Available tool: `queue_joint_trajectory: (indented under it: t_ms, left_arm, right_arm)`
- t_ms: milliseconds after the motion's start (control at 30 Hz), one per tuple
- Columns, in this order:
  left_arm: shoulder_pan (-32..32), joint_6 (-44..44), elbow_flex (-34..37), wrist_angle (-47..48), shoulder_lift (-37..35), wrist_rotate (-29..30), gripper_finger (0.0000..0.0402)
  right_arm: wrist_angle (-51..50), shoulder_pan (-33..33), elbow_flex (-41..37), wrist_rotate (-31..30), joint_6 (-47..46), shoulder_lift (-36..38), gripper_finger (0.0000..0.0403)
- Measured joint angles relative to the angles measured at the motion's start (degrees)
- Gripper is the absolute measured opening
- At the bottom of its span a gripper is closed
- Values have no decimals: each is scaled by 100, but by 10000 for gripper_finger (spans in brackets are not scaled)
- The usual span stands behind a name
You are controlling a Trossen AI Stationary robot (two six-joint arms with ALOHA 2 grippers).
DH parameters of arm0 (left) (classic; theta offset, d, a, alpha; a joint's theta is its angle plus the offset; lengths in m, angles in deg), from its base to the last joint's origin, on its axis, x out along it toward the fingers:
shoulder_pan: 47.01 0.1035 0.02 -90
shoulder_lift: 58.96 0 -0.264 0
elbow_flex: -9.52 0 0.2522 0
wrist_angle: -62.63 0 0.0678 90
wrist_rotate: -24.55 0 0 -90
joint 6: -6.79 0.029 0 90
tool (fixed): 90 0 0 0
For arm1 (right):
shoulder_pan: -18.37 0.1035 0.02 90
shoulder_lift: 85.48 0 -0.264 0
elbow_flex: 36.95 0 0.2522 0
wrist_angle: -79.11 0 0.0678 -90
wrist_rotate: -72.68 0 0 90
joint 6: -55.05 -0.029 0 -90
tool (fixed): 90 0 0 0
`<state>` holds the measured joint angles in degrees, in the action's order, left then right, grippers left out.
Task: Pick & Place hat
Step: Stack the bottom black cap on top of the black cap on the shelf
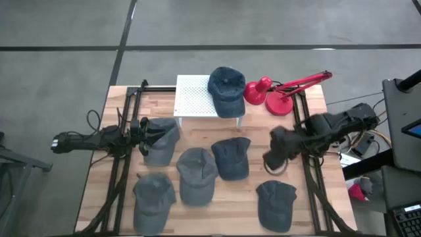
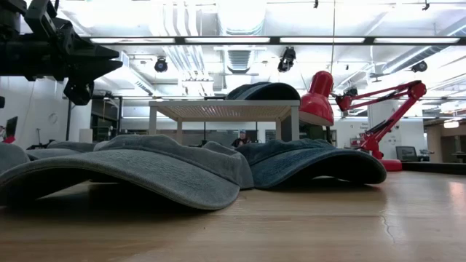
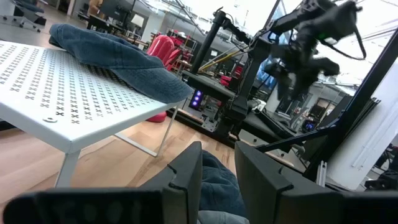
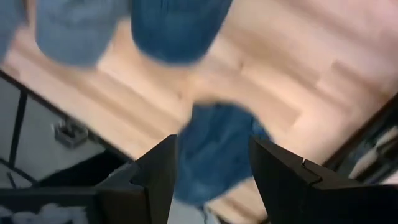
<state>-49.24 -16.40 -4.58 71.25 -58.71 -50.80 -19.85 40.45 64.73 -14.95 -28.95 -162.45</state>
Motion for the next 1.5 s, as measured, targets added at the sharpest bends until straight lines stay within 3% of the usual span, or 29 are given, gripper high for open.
queue_joint_trajectory:
  t_ms: [400, 700, 1033, 1500]
  left_arm:
    - [2, -151, 0, 0, 0, 0, 99]
    - [1, -151, 0, 0, -2, 0, 99]
    - [1, -151, 0, -2, -1, 0, 99]
    - [1, -149, 0, -42, -1, 0, 99]
  right_arm:
    - [29, 1999, -689, 66, -2921, -43, 192]
    - [1250, 3034, -1671, 68, -5109, -102, 192]
    - [2432, 2951, -2446, 386, -5215, -555, 192]
    - [2470, 2938, -3074, 560, -5192, -632, 192]
